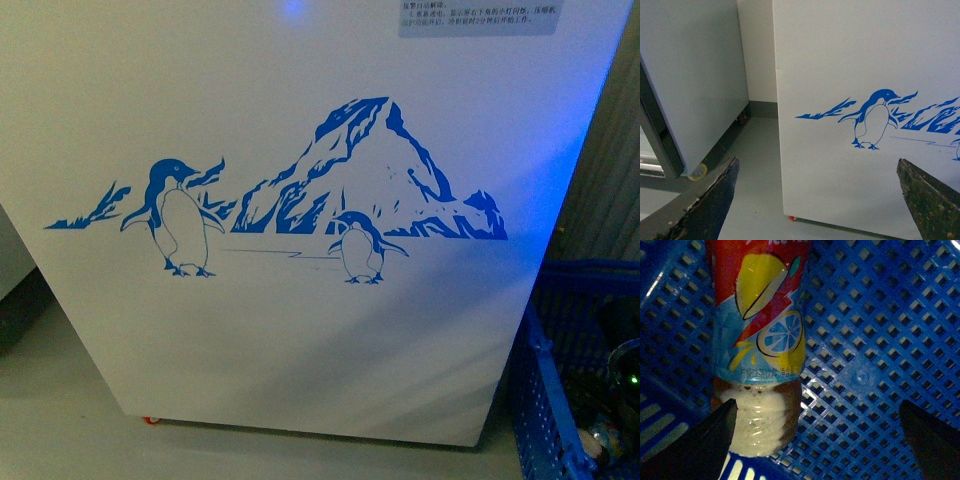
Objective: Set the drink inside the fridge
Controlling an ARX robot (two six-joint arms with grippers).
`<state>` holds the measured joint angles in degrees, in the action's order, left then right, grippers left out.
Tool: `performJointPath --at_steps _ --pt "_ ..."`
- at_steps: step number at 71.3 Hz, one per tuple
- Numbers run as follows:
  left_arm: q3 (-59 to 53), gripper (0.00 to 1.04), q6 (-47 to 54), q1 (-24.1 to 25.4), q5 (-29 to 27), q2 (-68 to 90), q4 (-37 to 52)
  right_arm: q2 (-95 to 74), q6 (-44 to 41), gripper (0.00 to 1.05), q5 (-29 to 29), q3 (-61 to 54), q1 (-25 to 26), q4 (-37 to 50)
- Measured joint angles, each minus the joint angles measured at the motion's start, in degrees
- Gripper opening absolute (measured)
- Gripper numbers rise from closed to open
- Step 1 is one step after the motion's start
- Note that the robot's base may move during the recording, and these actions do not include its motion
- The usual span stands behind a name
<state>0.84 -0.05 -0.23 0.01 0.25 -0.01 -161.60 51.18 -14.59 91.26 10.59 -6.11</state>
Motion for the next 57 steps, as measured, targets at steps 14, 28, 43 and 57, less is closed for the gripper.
performJointPath --at_steps 14,28,43,57 --pt "0.0 0.97 0.0 0.0 0.0 0.0 0.0 -6.7 -1.0 0.97 -0.2 10.0 -0.2 -1.7" --pt "0.0 0.97 0.0 0.0 0.0 0.0 0.0 -11.1 -2.6 0.97 -0.4 14.8 -0.1 -2.6" --pt "0.0 0.97 0.0 0.0 0.0 0.0 0.0 -12.3 -5.0 0.97 -0.9 14.9 0.2 -2.5" --pt "0.0 0.97 0.0 0.0 0.0 0.0 0.0 -12.3 -7.6 0.74 -1.1 10.7 0.8 1.2"
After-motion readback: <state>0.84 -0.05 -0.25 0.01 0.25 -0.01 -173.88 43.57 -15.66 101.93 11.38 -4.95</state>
